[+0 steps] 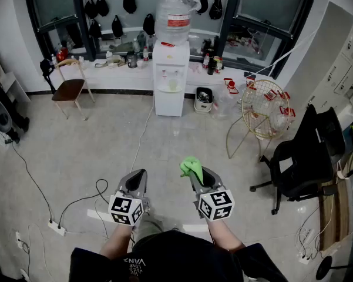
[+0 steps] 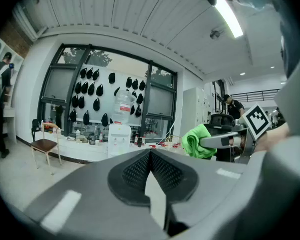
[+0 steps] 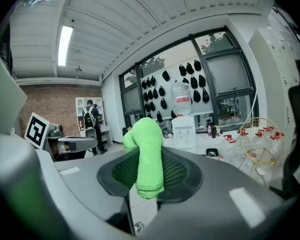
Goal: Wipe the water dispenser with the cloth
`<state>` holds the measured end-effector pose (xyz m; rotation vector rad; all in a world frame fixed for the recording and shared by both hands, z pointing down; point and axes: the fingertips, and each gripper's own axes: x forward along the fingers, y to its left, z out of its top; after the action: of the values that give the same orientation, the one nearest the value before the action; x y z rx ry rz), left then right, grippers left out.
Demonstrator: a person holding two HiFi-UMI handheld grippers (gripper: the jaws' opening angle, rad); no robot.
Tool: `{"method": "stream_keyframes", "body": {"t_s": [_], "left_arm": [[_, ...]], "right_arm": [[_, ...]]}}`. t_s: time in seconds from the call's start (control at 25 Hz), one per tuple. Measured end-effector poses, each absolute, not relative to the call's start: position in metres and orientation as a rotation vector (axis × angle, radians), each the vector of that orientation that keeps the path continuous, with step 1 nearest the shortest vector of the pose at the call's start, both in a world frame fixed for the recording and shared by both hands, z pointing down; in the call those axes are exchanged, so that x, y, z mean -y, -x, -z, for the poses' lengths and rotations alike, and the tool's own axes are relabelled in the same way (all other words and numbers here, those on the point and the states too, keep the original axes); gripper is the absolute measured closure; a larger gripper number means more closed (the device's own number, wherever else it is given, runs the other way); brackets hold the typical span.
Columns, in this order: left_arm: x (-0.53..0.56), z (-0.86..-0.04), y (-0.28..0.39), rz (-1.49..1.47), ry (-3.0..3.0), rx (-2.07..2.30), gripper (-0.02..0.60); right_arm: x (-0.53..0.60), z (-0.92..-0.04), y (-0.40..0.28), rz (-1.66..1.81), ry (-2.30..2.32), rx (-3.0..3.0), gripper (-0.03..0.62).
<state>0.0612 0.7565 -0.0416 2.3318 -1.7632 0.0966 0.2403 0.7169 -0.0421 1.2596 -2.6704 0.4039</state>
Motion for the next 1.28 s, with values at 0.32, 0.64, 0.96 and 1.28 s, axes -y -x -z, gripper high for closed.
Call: {"method": "stream_keyframes", "body": {"t_s": [0.32, 0.64, 0.96, 1.28], "left_arm": [[-0.725, 0.033, -0.057, -0.127, -2.35, 1.734, 0.581], [-0.667, 0.025, -0.034, -0.126, -2.404, 1.643, 0.58], [-0.592, 0.018, 0.016, -0.166, -2.518, 1.467, 0.528], [-0.517, 0.006, 0.063, -0.216, -2.537, 1.374, 0.469]], "right_arm": [[-0.689, 0.033, -0.235, -0.411, -1.257, 2.654, 0.488], [-0.641, 0.025, -0.203, -0.481, -1.267, 2.629, 0.482], [-0.575, 0.017, -0.152, -0.516, -1.416, 2.575, 0.482], [-0.511, 0.022, -0.107, -0.515, -1.508, 2.537, 0.482]]}}
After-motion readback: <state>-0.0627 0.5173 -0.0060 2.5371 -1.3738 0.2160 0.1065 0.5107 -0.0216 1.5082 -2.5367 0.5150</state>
